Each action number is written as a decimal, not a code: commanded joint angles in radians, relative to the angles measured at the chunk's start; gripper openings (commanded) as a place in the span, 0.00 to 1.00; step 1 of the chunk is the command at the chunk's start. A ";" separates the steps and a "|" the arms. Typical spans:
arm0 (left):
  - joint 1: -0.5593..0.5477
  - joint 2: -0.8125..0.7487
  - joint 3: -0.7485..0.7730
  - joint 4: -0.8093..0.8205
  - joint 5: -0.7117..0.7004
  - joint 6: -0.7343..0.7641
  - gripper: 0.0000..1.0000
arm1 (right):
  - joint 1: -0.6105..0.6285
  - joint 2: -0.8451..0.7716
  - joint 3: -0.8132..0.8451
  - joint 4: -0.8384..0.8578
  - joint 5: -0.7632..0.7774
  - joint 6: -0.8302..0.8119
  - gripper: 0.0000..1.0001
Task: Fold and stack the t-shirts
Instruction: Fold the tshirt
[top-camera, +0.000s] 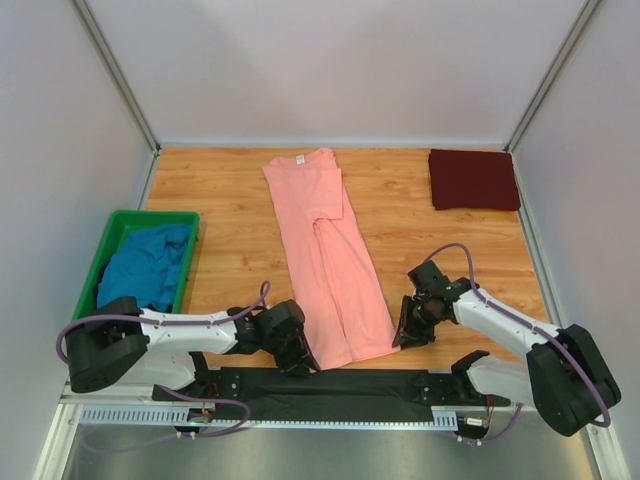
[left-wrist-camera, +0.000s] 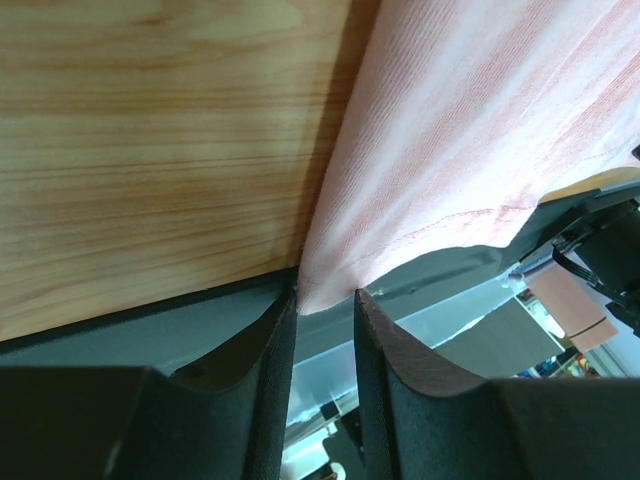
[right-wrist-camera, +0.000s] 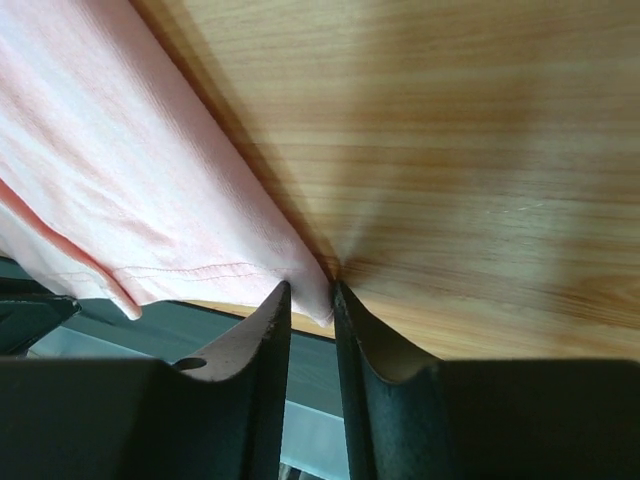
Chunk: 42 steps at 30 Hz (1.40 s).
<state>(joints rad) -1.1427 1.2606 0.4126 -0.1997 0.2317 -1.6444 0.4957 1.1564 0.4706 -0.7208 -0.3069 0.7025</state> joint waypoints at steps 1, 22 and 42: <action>0.001 0.020 -0.015 0.006 -0.014 0.001 0.36 | -0.002 -0.009 -0.004 0.006 0.040 0.014 0.23; 0.003 -0.044 0.035 -0.175 -0.043 -0.053 0.47 | 0.000 -0.018 0.051 -0.060 0.029 0.032 0.00; 0.031 0.033 0.043 -0.133 -0.075 -0.040 0.30 | 0.000 -0.029 0.045 -0.062 0.014 0.045 0.00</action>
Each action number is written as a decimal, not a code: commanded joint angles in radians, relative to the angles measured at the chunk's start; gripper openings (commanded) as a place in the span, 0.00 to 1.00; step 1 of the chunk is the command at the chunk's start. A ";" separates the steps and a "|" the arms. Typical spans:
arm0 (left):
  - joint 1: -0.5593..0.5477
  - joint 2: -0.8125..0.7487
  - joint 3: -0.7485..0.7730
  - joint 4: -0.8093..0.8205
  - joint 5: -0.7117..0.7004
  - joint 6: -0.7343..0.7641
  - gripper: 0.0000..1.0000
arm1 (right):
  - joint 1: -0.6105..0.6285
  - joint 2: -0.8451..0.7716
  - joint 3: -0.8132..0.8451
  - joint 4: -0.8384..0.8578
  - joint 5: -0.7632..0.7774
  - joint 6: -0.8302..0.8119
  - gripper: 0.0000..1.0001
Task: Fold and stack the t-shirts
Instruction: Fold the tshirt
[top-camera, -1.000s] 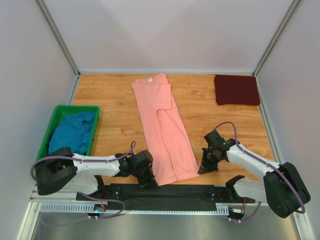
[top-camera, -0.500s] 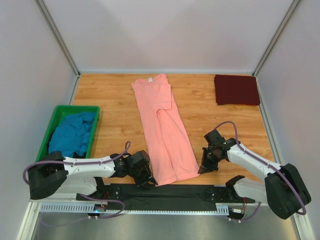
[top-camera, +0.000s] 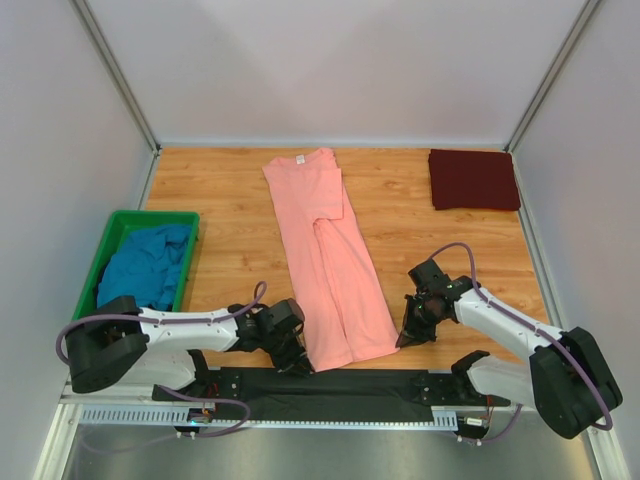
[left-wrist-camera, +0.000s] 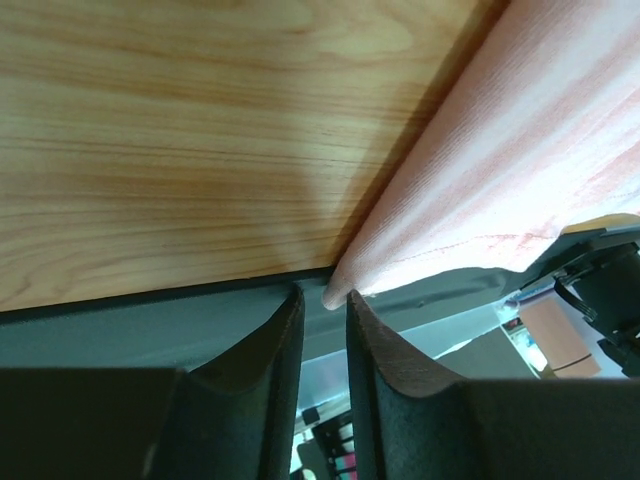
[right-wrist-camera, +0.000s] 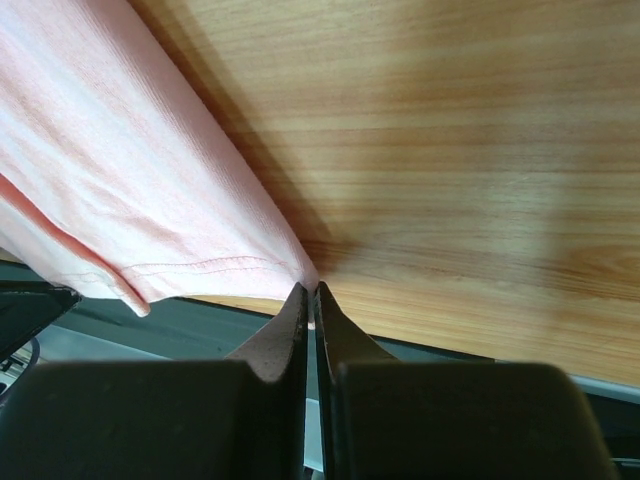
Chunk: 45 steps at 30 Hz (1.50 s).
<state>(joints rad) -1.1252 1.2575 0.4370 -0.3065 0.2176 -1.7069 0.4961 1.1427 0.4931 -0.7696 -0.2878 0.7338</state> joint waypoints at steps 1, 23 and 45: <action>0.016 0.040 0.023 -0.029 -0.060 0.029 0.28 | -0.001 -0.018 0.022 -0.014 -0.007 0.013 0.01; 0.281 0.057 0.225 -0.204 0.038 0.197 0.00 | -0.001 0.182 0.409 -0.187 0.071 -0.098 0.00; 0.760 0.567 0.940 -0.572 0.038 0.702 0.00 | -0.114 1.077 1.547 -0.491 0.046 -0.300 0.00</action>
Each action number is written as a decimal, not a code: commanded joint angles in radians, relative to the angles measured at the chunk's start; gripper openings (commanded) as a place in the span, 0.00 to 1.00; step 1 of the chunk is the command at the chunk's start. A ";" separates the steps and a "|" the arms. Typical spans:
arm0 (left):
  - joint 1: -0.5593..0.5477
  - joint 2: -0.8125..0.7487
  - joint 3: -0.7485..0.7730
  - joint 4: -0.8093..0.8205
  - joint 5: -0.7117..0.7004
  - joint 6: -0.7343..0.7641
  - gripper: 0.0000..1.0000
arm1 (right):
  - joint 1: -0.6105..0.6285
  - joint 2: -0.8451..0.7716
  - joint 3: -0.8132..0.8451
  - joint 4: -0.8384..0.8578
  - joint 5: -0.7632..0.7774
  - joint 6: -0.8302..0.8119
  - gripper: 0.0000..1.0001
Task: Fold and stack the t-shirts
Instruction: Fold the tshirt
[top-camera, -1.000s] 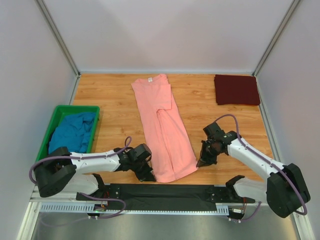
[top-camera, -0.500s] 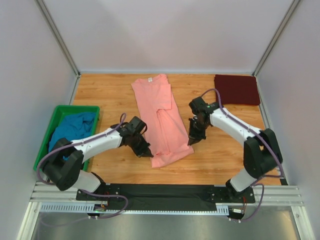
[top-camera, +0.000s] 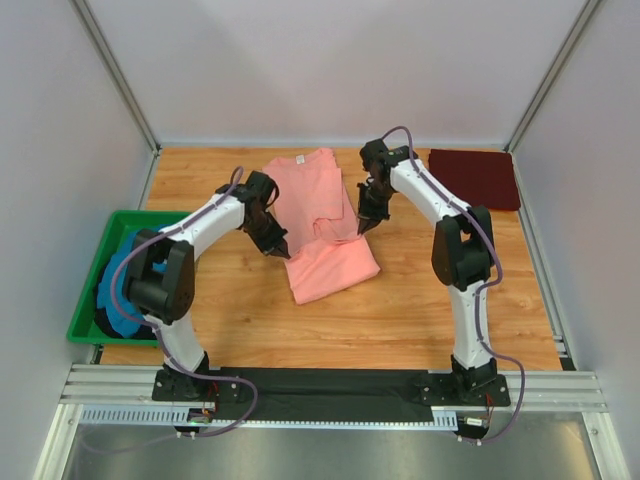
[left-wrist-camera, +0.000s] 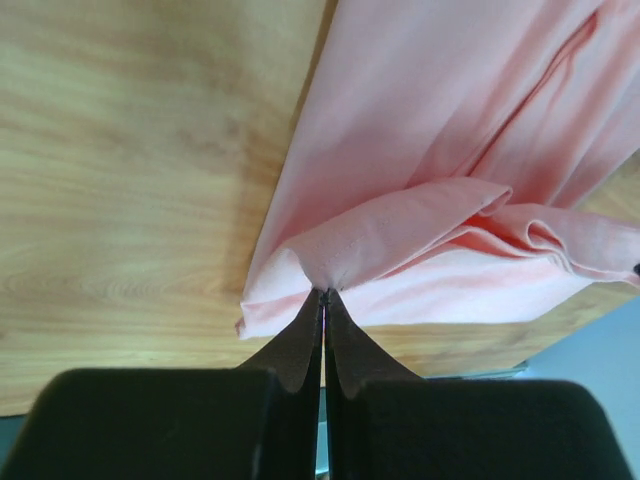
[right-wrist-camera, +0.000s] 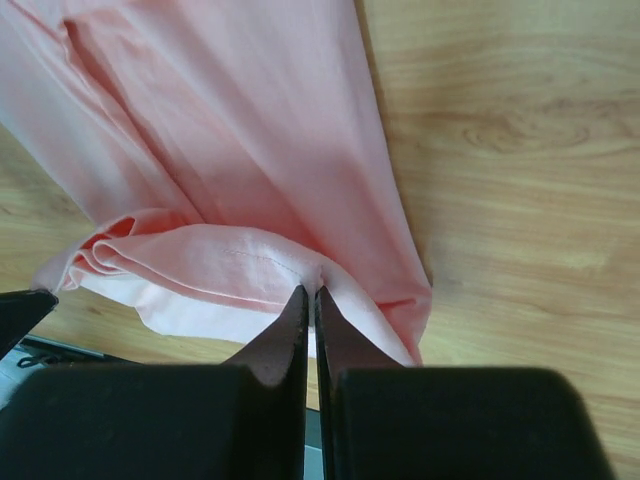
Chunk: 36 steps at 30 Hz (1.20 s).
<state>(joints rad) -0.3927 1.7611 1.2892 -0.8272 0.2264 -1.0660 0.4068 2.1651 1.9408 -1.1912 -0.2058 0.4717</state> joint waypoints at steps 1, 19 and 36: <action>0.041 0.084 0.111 -0.065 0.033 0.070 0.00 | -0.031 0.073 0.122 -0.070 -0.050 -0.039 0.00; 0.135 0.262 0.298 0.019 0.102 0.138 0.00 | -0.097 0.185 0.215 0.148 -0.259 -0.004 0.00; 0.163 0.368 0.478 -0.072 0.031 0.175 0.00 | -0.143 0.272 0.287 0.231 -0.293 0.064 0.00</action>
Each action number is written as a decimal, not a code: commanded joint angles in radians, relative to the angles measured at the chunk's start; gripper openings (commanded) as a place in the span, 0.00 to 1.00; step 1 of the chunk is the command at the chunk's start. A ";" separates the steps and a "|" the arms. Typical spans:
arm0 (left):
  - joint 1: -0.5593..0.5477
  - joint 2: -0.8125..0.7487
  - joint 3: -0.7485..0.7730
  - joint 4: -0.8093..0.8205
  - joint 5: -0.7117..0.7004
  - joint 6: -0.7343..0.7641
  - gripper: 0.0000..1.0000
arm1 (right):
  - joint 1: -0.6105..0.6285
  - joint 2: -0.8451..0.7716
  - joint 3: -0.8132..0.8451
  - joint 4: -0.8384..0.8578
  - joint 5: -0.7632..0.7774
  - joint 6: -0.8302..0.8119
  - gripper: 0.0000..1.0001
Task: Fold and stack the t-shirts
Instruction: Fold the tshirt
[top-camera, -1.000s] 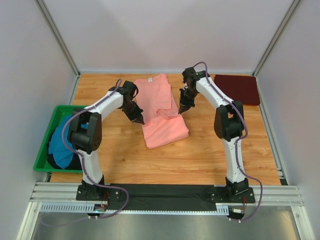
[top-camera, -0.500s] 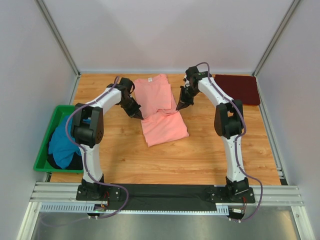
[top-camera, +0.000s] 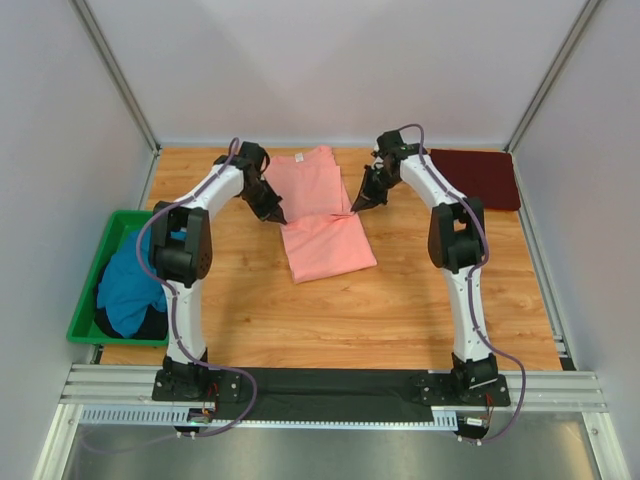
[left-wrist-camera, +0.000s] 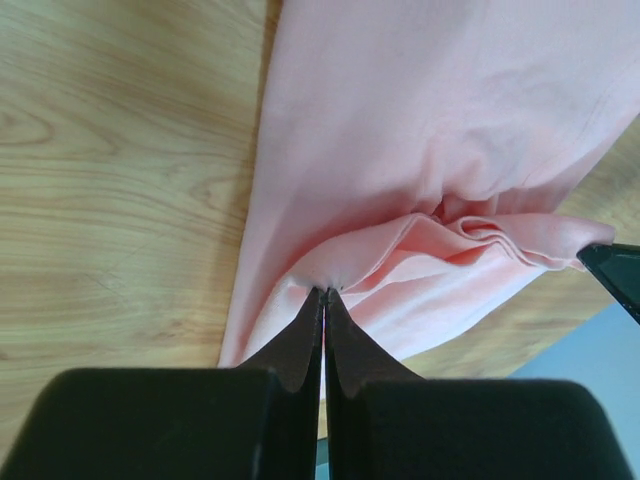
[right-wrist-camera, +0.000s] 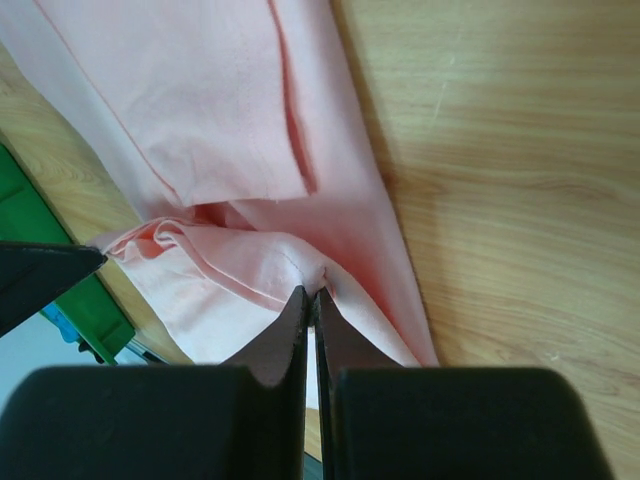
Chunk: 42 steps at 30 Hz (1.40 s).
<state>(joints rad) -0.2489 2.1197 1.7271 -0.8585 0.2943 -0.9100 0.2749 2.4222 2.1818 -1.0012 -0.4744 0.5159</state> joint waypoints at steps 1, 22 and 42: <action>0.025 0.009 0.038 -0.039 -0.040 0.016 0.00 | -0.013 0.018 0.044 0.044 -0.026 0.019 0.00; 0.066 0.071 0.110 0.001 0.019 0.049 0.02 | -0.054 0.055 0.064 0.136 -0.090 0.070 0.03; -0.059 -0.426 -0.451 0.208 0.154 0.168 0.43 | -0.112 -0.347 -0.508 0.033 -0.202 -0.295 0.49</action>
<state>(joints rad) -0.2893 1.7634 1.3495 -0.7765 0.3767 -0.7517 0.1574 2.1494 1.7264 -0.9985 -0.6312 0.2924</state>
